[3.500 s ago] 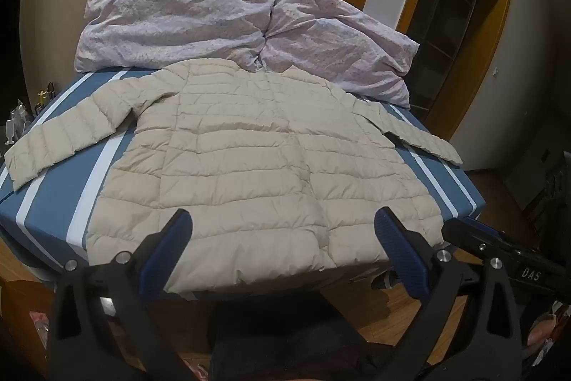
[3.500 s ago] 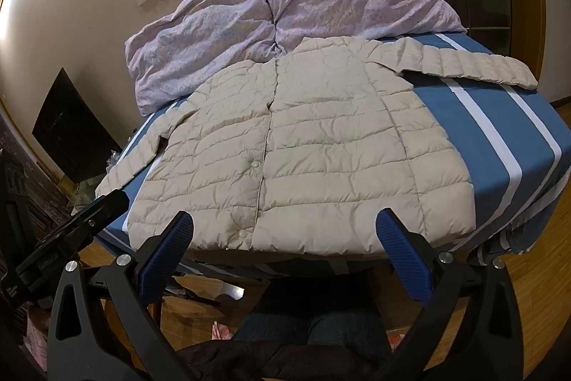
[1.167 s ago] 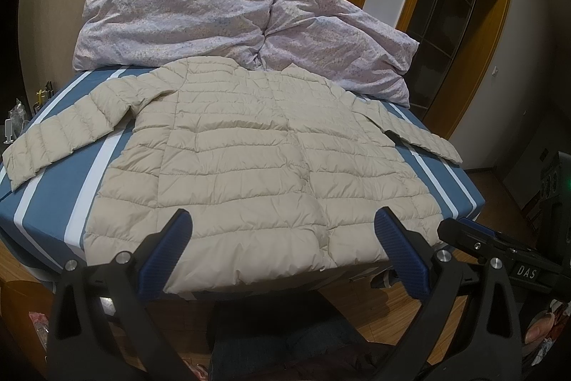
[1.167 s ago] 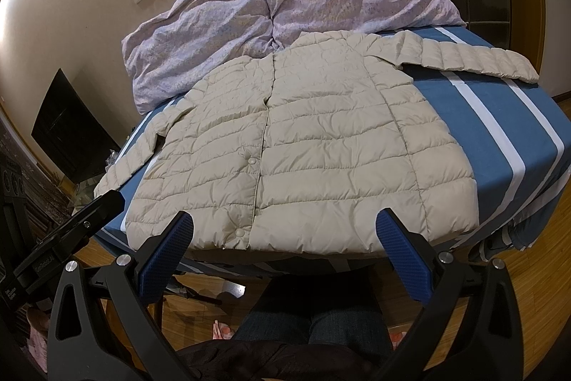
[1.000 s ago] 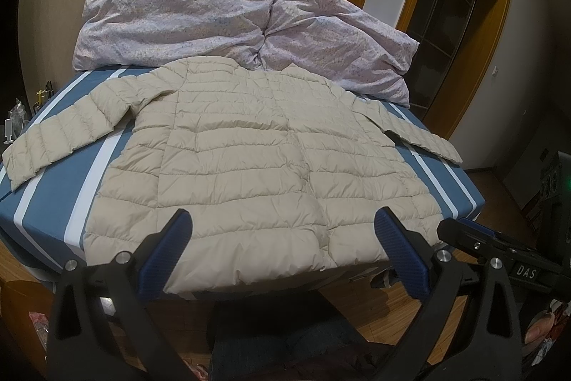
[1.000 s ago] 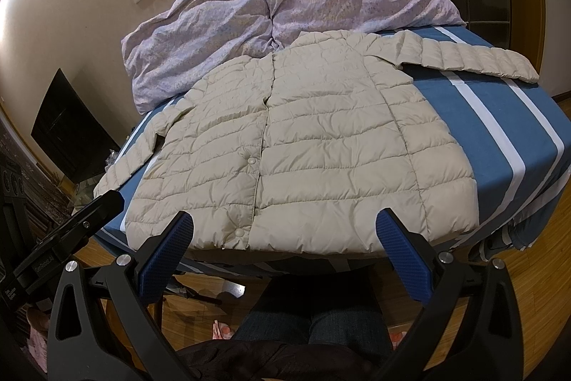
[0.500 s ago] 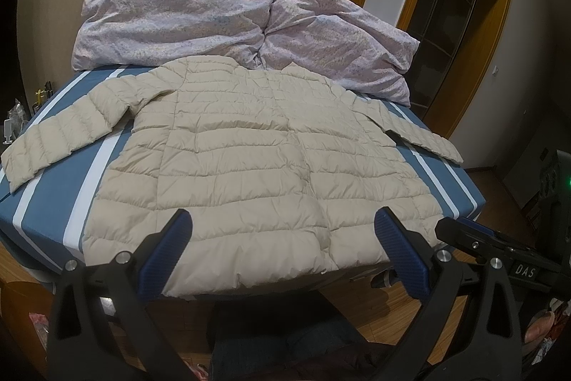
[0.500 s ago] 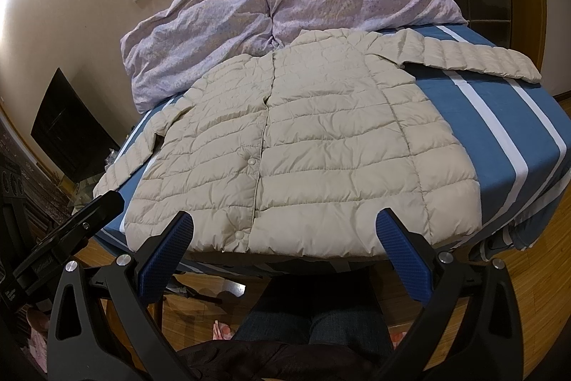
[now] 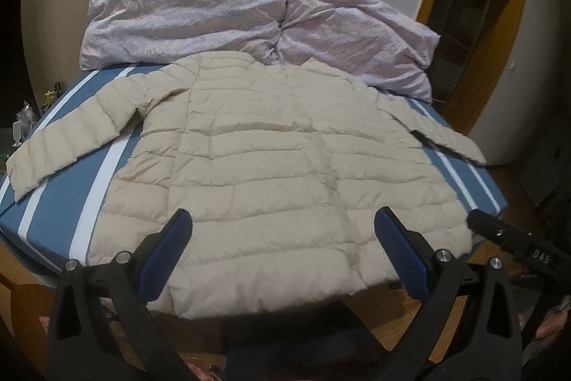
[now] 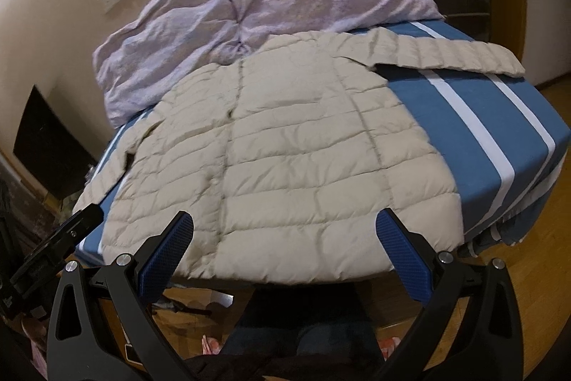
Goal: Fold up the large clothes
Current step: 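Grasp the jacket sleeve cuff with the right gripper and lift it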
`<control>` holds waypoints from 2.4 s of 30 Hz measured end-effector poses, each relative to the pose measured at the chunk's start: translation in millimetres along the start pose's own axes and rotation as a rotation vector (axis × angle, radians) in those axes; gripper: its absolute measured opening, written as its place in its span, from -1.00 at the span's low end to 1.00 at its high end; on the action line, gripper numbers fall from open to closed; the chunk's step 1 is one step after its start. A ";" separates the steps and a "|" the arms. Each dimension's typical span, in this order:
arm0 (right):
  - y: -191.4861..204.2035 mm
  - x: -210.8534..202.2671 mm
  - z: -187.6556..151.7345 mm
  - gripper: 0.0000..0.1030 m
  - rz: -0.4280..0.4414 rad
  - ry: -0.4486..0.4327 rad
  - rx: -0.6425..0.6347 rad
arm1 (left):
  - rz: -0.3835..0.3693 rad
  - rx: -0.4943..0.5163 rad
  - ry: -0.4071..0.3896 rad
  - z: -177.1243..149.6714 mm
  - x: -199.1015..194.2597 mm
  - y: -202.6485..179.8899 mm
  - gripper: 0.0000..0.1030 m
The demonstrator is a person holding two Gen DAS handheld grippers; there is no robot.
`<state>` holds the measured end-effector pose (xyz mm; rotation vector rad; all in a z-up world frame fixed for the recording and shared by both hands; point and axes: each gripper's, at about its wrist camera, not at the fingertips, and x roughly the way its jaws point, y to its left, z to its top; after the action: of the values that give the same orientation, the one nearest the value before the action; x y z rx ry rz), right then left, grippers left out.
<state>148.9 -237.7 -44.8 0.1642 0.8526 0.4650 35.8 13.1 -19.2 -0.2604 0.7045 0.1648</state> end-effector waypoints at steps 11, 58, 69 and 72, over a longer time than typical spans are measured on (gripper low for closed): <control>-47.3 36.9 43.3 0.97 -0.141 -0.001 0.103 | 0.166 0.006 0.036 36.3 72.9 29.1 0.96; -262.7 133.4 240.0 -0.87 -0.538 -0.238 0.522 | 0.299 -0.022 0.181 57.4 197.1 79.0 0.96; -53.6 216.9 269.9 -0.88 -0.166 -0.128 0.097 | 0.294 -0.027 0.181 57.4 197.4 78.9 0.96; 3.7 238.8 256.0 -0.88 -0.063 -0.066 0.005 | 0.292 -0.029 0.181 57.3 197.7 79.1 0.96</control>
<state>476.4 -113.8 -40.3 0.1564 0.7919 0.3961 200.9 117.4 -121.5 -0.2001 0.9195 0.4341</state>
